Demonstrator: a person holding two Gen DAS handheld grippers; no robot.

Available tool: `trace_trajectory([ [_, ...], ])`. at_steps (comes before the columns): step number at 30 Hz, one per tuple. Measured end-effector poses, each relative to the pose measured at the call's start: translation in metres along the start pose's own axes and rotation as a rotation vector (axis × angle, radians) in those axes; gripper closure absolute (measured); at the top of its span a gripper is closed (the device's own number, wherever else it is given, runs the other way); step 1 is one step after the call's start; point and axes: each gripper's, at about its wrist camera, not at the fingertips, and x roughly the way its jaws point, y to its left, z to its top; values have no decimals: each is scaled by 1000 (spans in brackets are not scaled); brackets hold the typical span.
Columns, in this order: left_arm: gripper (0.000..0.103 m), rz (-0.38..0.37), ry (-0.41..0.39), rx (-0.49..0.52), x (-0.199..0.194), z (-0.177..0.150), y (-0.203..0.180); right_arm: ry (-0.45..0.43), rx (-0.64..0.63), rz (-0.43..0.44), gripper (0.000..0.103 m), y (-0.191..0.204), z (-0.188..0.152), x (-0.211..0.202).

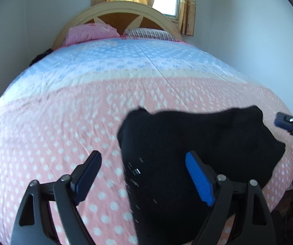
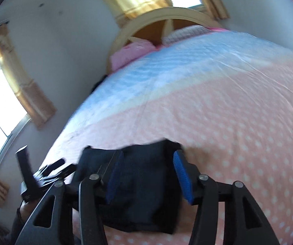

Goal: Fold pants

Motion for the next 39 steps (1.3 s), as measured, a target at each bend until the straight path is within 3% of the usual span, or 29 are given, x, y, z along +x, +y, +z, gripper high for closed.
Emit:
trace_trajectory([
  [3, 5, 50, -30, 16, 8, 20, 8, 43, -68, 104, 46, 21, 7, 28],
  [7, 5, 109, 45, 60, 47, 32, 16, 164, 62, -39, 46, -7, 3, 72],
  [8, 4, 108, 70, 56, 55, 30, 18, 161, 94, -21, 46, -17, 1, 75],
  [10, 4, 80, 100, 35, 64, 28, 21, 138, 118, 23, 46, -25, -2, 71],
  [14, 1, 59, 102, -10, 65, 20, 26, 111, 72, 8, 46, -15, -3, 41],
  [17, 2, 48, 78, -50, 40, 16, 30, 76, 10, 76, 46, 0, -6, 14],
  [20, 2, 19, 31, -63, 9, 8, 28, 96, -72, 127, 46, 17, -21, 0],
  [24, 1, -20, 20, -44, -12, -8, 15, 190, -145, 43, 46, 27, -47, 12],
  [27, 1, -34, 51, 9, -7, -18, -1, 221, -152, -10, 55, 16, -62, 16],
  [31, 1, -51, 95, 23, 8, -27, -9, 208, -108, 27, 63, -2, -68, 12],
  [39, 0, -93, 114, -35, 20, -33, -2, 160, -143, 67, 63, -11, -71, 11],
])
